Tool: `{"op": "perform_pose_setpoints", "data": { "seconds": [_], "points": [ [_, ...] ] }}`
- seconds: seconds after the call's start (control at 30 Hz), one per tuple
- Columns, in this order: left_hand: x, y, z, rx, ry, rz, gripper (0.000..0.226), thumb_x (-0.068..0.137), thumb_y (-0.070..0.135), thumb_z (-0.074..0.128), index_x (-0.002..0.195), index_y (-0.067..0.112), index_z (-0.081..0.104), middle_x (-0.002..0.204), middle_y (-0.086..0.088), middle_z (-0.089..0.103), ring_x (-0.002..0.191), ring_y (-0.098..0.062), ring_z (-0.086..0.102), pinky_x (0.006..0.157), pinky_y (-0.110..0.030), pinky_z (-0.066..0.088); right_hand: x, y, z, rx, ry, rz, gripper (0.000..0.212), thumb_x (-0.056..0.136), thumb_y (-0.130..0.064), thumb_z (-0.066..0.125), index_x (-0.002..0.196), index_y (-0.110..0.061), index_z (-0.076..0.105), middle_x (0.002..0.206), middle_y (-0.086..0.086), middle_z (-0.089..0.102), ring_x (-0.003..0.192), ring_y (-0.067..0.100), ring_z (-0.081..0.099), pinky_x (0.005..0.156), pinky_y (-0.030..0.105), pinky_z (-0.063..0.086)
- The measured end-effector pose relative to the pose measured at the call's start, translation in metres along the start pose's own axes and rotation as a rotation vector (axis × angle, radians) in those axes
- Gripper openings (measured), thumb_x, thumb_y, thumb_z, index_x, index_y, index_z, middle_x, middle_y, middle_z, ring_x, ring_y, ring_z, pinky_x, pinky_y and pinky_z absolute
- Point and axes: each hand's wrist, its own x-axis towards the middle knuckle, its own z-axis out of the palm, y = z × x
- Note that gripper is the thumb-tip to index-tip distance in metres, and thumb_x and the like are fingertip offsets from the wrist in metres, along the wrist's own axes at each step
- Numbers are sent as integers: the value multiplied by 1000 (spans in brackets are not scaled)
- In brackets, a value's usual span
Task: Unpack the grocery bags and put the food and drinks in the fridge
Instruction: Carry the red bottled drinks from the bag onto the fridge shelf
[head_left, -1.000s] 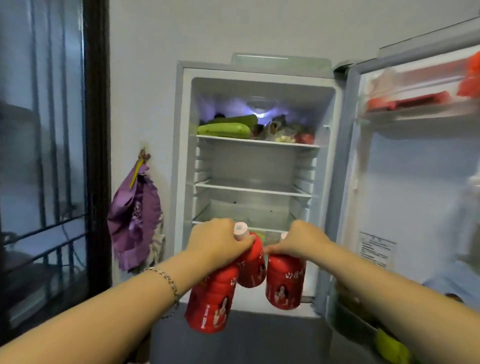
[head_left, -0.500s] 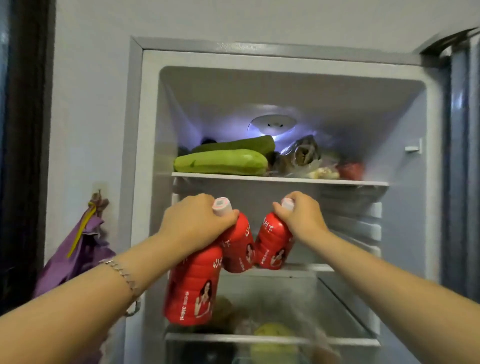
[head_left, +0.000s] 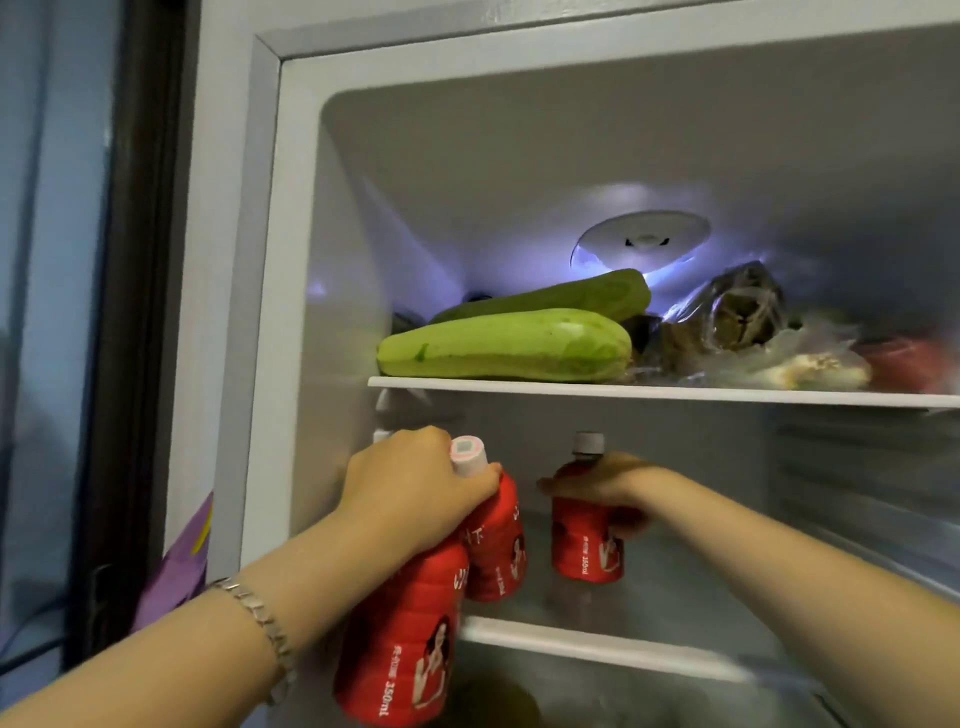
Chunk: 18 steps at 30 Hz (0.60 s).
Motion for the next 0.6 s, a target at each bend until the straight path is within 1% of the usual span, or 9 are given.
{"op": "perform_pose_setpoints", "data": {
  "seconds": [0.03,0.1,0.17,0.23,0.27,0.33,0.43,0.53,0.6],
  "points": [
    [2,0,0,10,-1,-6,47,82,63,48,90,19,62,106,-4,67,104,-28,59,76,-29,39,5,0,2,39,-38,-19,63,70,-61,70,109,-13,54,104,10,60,60,20,61,45,24,51],
    [3,0,1,19,-5,-17,46,82,64,48,88,20,61,105,-4,67,104,-28,60,77,-29,40,21,-3,13,131,-22,-112,59,73,-48,75,113,-11,53,109,11,60,71,23,65,42,25,53],
    [2,0,2,21,-13,-27,45,81,65,48,86,21,59,104,-4,67,103,-27,60,77,-30,40,34,-10,32,167,45,-206,69,73,-43,76,125,-7,50,124,13,58,99,28,65,65,34,60],
    [1,-1,2,25,-19,-33,45,81,65,48,84,21,57,103,-4,67,102,-27,60,77,-30,40,48,-20,50,49,88,-270,68,81,-44,69,132,-4,48,134,15,54,119,30,56,93,35,50],
    [0,-1,2,27,-17,-32,45,81,65,48,84,22,56,103,-4,67,102,-27,60,77,-30,41,53,-25,57,19,93,-298,61,87,-40,63,133,-3,48,136,17,53,124,30,52,97,31,44],
    [1,-2,2,24,-8,-27,44,81,65,48,82,22,54,103,-3,67,102,-26,60,77,-29,41,58,-36,64,18,92,-331,47,94,-29,54,130,2,49,136,20,51,126,32,49,97,29,40],
    [1,-3,1,20,10,-18,43,81,66,48,79,23,52,101,-2,67,101,-25,60,75,-29,39,58,-46,63,53,36,-338,45,95,-23,54,130,4,48,136,21,51,125,30,50,91,29,41],
    [0,-3,-1,6,19,-15,44,81,66,48,73,22,48,97,-1,67,98,-25,60,72,-29,38,36,-41,48,28,-87,-417,27,93,-22,55,105,1,61,110,16,63,104,22,55,69,22,37],
    [-2,-3,-1,1,23,-15,45,81,66,48,72,22,47,96,-1,67,97,-25,61,72,-29,38,15,-35,36,23,-151,-515,17,92,-11,55,100,2,61,108,18,64,104,23,57,71,21,42]
  ]
}}
